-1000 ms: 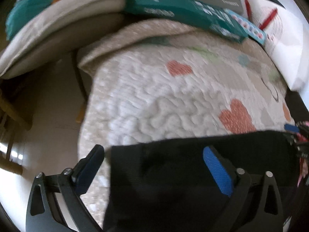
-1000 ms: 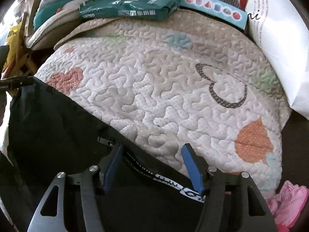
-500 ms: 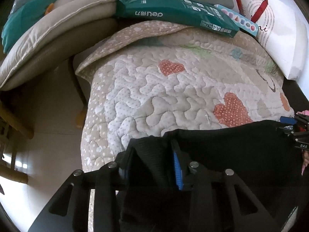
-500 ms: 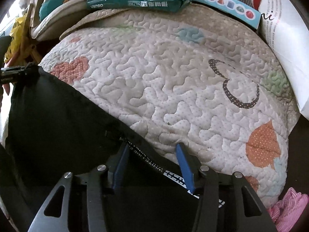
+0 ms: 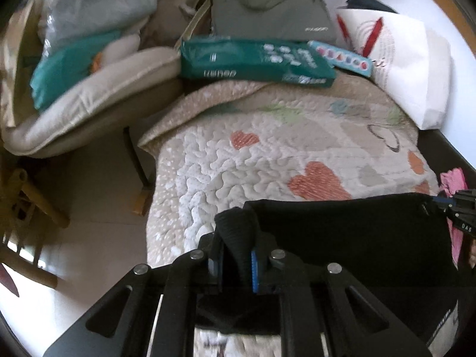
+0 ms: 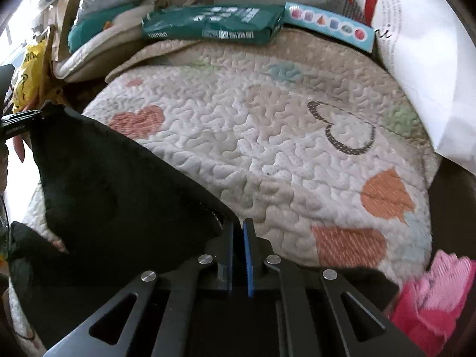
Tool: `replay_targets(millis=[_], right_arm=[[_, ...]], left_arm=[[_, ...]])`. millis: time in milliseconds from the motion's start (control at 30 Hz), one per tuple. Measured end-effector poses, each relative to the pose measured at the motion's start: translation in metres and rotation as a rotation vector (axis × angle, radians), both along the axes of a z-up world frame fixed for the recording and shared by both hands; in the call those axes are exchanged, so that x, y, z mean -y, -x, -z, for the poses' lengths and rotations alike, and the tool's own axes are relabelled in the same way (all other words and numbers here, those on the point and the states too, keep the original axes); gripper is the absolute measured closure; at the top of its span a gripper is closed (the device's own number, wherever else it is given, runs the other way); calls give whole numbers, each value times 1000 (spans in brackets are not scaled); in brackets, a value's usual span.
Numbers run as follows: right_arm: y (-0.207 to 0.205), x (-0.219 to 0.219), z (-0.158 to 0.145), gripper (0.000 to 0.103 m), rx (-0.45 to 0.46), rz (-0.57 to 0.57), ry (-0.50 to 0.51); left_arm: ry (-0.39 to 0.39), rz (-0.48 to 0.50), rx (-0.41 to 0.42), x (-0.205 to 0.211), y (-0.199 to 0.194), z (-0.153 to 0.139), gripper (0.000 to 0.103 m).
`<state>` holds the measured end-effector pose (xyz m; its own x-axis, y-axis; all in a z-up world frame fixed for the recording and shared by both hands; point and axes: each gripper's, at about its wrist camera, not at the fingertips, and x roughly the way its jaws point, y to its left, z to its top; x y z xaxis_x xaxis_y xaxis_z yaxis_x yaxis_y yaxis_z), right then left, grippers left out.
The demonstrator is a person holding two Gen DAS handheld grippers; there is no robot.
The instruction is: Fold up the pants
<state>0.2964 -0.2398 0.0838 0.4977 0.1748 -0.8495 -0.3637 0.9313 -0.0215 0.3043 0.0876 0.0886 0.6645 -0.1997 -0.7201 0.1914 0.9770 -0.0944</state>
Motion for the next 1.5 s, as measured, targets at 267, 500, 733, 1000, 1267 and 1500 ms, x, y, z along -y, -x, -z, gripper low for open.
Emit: replay_targets(millis=[267,500,733,1000,1267,1500], right_arm=[[80,3,-30,97,19,15,-20],[158,-4,-22,98,-12,0,-32],[217,-23,11,98,-87,-46,27],[247,-37,43,98,-149,-87,124],[252,-41,46,75,-183,-86,186],[277,-45,21,55,-147,-150,272]], left_arm=[[46,-22,53,-12,91,-26,91],[39,-104,24,-21,167,-5,91],[-52,-172,-103,-21,210,50,89],[-109,-262,-162,-35,246,63,58],[94,-455,-137,-83,273,49,34],[69,-659,55,-108,285,4,33]])
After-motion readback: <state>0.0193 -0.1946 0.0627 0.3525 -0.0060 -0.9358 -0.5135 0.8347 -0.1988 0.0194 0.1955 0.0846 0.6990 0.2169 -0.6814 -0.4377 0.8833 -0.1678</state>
